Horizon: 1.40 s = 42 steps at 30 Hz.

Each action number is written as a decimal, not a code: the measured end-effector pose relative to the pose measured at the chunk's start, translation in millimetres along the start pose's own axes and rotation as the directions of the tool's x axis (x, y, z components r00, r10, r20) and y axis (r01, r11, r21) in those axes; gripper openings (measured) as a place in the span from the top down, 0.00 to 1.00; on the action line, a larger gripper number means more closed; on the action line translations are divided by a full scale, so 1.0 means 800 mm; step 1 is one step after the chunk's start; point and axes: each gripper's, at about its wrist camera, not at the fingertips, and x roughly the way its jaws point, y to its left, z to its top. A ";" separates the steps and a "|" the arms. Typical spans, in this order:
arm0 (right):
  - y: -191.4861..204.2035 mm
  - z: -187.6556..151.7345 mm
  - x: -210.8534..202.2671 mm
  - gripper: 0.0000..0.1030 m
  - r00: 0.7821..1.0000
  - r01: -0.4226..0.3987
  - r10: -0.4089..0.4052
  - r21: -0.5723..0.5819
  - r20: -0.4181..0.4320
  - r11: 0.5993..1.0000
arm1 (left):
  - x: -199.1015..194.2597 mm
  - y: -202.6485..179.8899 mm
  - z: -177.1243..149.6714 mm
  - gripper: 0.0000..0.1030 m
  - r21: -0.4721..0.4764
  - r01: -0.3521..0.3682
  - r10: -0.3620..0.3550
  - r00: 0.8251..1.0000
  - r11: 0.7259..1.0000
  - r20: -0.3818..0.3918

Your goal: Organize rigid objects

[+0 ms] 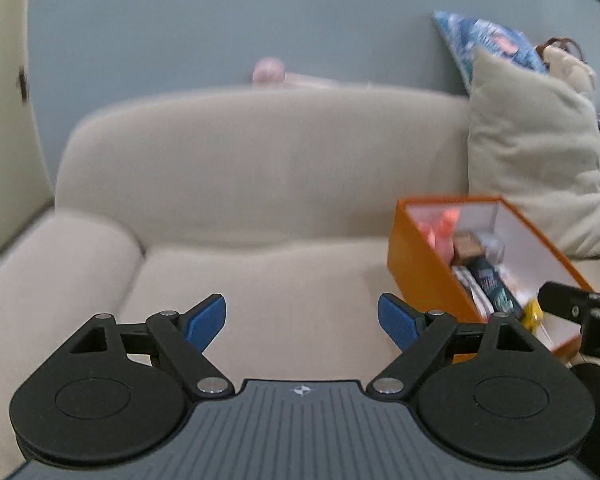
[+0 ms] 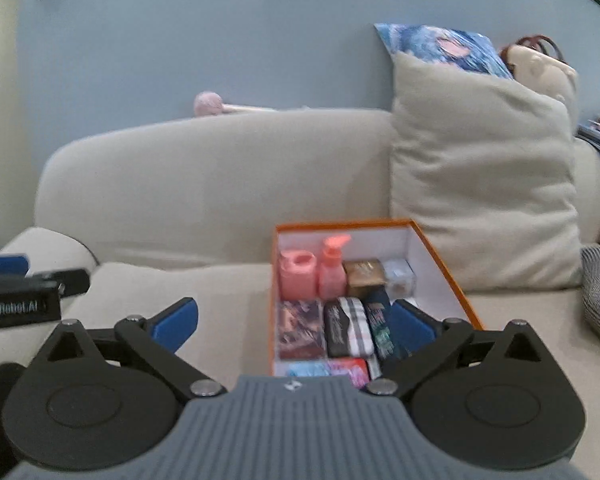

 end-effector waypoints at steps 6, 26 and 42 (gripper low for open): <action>0.000 -0.035 0.007 0.01 0.996 0.066 -0.065 0.022 -0.060 0.998 | 0.006 -0.003 -0.037 0.02 -0.005 -0.011 0.011 0.994 1.000 -0.106; 0.015 -0.059 -0.008 0.01 0.993 0.086 -0.087 -0.016 -0.078 0.996 | -0.005 0.000 -0.051 0.02 0.021 0.007 -0.004 0.993 1.000 -0.121; 0.023 -0.061 -0.015 0.01 0.995 0.072 -0.074 -0.029 -0.066 0.997 | -0.012 0.006 -0.051 0.02 0.015 0.008 -0.007 0.995 1.000 -0.103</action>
